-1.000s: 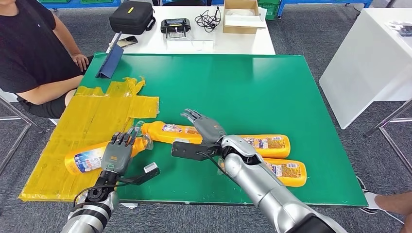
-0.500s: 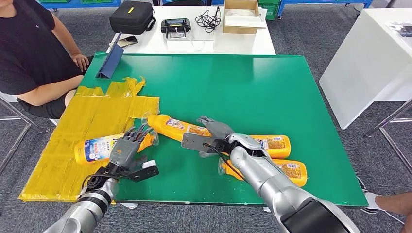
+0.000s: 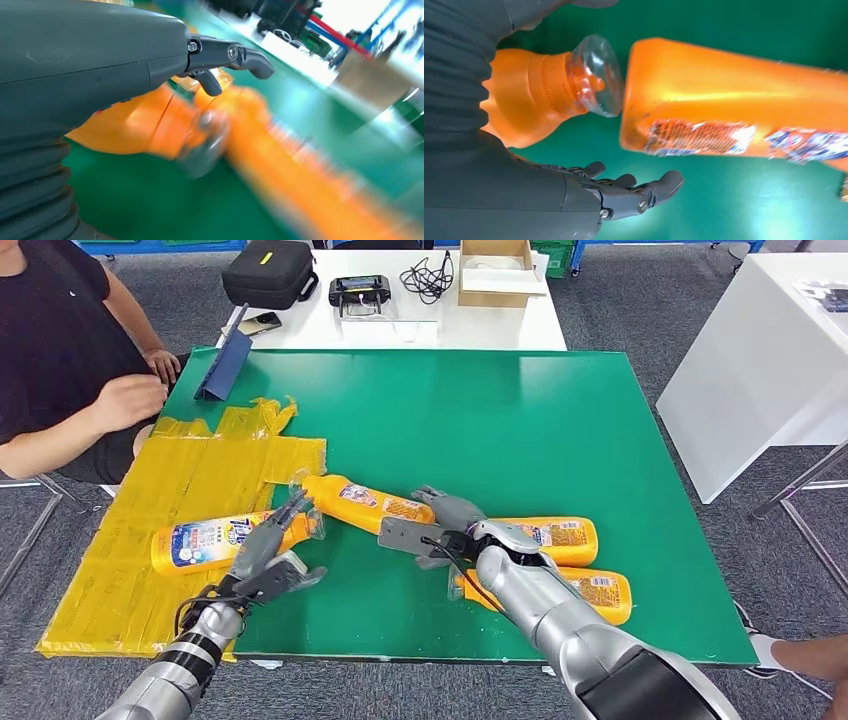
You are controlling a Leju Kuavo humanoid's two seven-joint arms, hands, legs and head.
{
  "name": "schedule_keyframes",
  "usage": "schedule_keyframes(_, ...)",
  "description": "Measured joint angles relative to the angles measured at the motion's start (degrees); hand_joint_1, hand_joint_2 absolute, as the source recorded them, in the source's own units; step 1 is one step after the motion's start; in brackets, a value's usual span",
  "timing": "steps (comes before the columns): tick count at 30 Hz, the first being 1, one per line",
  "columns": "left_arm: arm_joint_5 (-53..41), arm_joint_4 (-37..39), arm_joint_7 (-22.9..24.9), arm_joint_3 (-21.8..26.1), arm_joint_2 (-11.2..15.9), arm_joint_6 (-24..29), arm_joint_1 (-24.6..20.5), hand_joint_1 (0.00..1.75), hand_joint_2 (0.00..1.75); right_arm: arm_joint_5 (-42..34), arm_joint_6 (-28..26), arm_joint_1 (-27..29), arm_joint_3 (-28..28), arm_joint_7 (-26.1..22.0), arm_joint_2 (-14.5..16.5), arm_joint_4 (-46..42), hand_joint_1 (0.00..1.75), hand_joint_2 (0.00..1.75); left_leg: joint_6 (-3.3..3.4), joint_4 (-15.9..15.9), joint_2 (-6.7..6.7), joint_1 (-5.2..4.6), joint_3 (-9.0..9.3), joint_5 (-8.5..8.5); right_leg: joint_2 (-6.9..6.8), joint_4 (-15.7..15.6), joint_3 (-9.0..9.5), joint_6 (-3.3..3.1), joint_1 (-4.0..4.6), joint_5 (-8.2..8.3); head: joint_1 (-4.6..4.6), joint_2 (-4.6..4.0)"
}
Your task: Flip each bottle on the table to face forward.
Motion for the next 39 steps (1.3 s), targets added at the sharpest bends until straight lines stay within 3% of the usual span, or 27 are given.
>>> schedule_keyframes(4,16.75,-9.19,-0.04,-1.58,1.57,-11.22,1.77,0.00,0.00,0.36,-4.53,0.00,-1.01,0.87,0.47,0.50,0.00,1.75,0.00,0.00,0.01,0.00,-0.03,0.00,0.00,0.00,-0.01,0.00,0.00,0.00,-0.01,0.00)
schedule_keyframes(8,22.42,-16.70,-0.10,2.22,0.49,-24.66,3.45,0.00,0.00,0.27,-10.76,-0.01,-3.06,1.00,1.41,0.81,0.00,1.75,0.00,0.00,0.03,-0.01,-0.03,0.00,0.00,0.00,-0.02,0.00,-0.01,0.00,0.00,0.00)
schedule_keyframes(11,23.67,-20.24,-0.11,6.73,-1.51,-31.36,4.04,0.00,0.00,0.14,-14.81,-0.01,-4.84,0.46,2.31,0.89,0.00,1.75,0.00,0.00,0.04,-0.02,-0.03,0.00,0.01,-0.01,-0.03,0.00,-0.01,0.00,0.01,0.00)
schedule_keyframes(15,24.24,-23.01,-0.11,11.15,-4.31,-35.69,4.34,0.00,0.00,0.09,-16.60,-0.01,-7.03,0.80,3.56,1.15,0.00,0.00,0.00,0.00,0.04,-0.02,-0.03,0.00,0.01,-0.02,-0.04,0.00,-0.01,0.00,0.01,0.00)
schedule_keyframes(21,24.31,-25.20,-0.09,13.27,-7.60,-38.15,4.35,0.00,0.00,-0.17,-16.23,0.02,-8.31,4.46,4.70,2.08,0.00,0.00,0.00,0.00,0.03,-0.01,-0.04,0.00,0.00,-0.01,-0.04,0.00,-0.01,0.00,0.00,0.00)
schedule_keyframes(25,24.03,-26.23,-0.09,13.31,-8.76,-38.03,4.43,0.00,0.00,0.26,-15.52,0.03,-8.54,5.41,5.00,2.89,0.00,1.75,0.00,0.00,0.03,-0.01,-0.05,0.00,0.01,-0.01,-0.04,0.00,-0.01,0.00,0.00,0.00)
schedule_keyframes(28,23.47,-28.05,-0.10,13.37,-9.05,-35.81,5.90,0.00,0.00,1.18,-15.97,0.17,-8.54,1.91,5.22,3.13,0.00,1.75,0.00,-0.01,0.06,0.00,-0.09,-0.01,0.06,0.01,-0.05,0.00,-0.02,0.00,0.01,0.00)
schedule_keyframes(33,24.10,-36.54,-0.11,15.63,-9.08,-32.98,14.23,0.00,0.00,1.89,-18.79,1.99,-8.48,-10.44,5.33,-0.42,0.00,1.75,-0.07,-0.01,0.30,0.01,-0.16,-0.07,0.38,0.00,-0.29,0.00,0.02,-0.01,-0.01,0.00)
schedule_keyframes(39,24.32,-41.53,-0.11,17.25,-9.06,-32.67,18.40,0.00,0.00,2.04,-18.92,3.08,-8.44,-11.24,5.33,-2.84,0.00,1.75,-0.07,-0.01,0.25,0.00,-0.21,-0.07,0.33,0.00,-0.29,0.00,0.00,0.00,0.01,0.00)
